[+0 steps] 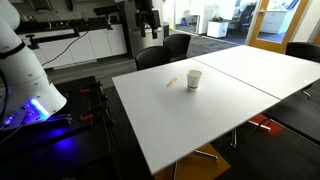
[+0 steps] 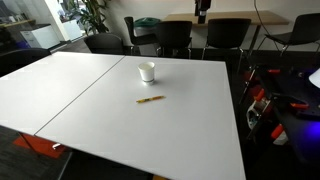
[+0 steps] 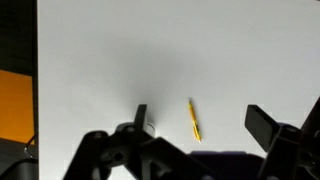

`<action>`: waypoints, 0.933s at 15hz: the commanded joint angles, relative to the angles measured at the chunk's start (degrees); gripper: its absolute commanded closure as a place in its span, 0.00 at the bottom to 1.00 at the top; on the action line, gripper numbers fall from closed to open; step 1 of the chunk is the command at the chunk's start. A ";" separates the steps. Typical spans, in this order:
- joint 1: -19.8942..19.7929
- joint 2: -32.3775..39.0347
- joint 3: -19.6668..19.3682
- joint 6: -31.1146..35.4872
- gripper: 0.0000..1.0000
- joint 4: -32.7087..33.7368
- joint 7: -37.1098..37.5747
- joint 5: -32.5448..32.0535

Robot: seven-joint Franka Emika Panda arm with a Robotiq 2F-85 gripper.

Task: Pick up the pen and put it in the cup

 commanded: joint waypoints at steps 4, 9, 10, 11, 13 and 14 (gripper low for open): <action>1.15 8.96 0.03 14.33 0.00 2.32 -12.43 0.47; 0.77 16.95 1.50 18.79 0.00 6.56 -16.89 0.85; 0.72 18.58 1.93 18.52 0.00 7.76 -16.84 0.51; 0.69 20.15 2.49 17.84 0.00 9.12 -16.91 0.55; 0.72 22.96 3.39 17.07 0.00 11.40 -15.93 0.03; 0.67 24.27 3.86 16.82 0.00 12.48 -15.76 -0.02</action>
